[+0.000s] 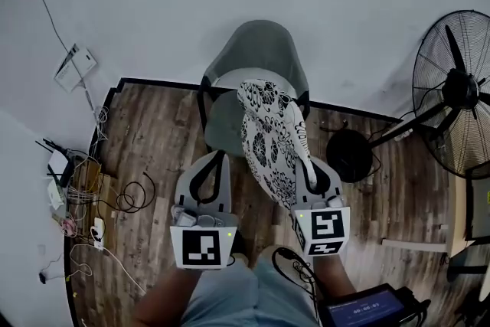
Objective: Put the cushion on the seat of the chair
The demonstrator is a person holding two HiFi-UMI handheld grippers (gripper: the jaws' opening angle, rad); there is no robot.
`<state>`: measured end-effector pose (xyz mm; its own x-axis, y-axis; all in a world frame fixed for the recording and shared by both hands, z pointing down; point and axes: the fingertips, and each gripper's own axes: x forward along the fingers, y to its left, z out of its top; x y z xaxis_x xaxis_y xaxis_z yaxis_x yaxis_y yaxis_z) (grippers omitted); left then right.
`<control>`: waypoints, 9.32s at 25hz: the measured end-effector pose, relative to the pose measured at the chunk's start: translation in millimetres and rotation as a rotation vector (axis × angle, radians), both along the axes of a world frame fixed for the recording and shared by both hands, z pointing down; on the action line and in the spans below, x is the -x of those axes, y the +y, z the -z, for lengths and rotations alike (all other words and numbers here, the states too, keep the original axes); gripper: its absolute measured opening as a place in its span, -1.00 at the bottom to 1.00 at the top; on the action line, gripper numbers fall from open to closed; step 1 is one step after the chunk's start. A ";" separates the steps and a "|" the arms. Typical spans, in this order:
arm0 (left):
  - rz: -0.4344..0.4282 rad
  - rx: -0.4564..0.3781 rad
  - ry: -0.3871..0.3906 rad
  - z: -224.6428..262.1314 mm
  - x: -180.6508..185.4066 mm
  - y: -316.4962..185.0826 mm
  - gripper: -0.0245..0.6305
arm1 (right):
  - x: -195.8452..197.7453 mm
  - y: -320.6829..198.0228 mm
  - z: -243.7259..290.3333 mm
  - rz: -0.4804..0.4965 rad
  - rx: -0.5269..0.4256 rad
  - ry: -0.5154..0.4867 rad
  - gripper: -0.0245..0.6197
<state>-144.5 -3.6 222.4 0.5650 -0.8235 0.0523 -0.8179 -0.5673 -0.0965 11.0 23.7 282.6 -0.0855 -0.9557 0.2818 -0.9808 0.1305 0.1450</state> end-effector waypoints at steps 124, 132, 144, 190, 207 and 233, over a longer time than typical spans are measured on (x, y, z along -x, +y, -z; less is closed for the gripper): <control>-0.197 0.258 -0.109 -216.8 -40.9 -414.2 -0.90 | 22.9 -351.7 -317.9 -0.221 0.441 -0.339 -0.83; -0.235 0.268 -0.120 -227.1 -81.2 -402.0 -0.90 | -18.9 -342.4 -342.1 -0.235 0.474 -0.333 -0.80; -0.264 0.288 -0.159 -251.2 -126.5 -388.7 -0.90 | -86.4 -319.8 -399.0 -0.268 0.548 -0.348 -0.79; -0.304 0.184 -0.149 -193.7 -211.1 -330.4 -0.90 | -154.0 -272.5 -314.2 -0.254 0.405 -0.279 -0.58; -0.180 -0.006 -0.047 -10.6 -171.6 -307.0 -0.90 | -118.4 -291.3 -23.2 -0.151 -0.024 -0.150 -0.90; -0.143 -0.069 -0.044 28.7 -153.0 -306.3 -0.90 | -111.1 -287.9 39.4 -0.119 -0.154 -0.091 -0.91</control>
<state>8.5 -309.9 193.8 0.6751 -0.7373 0.0258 -0.7233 -0.6684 -0.1736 122.1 -264.3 243.2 0.0125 -0.9917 0.1279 -0.9979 -0.0043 0.0642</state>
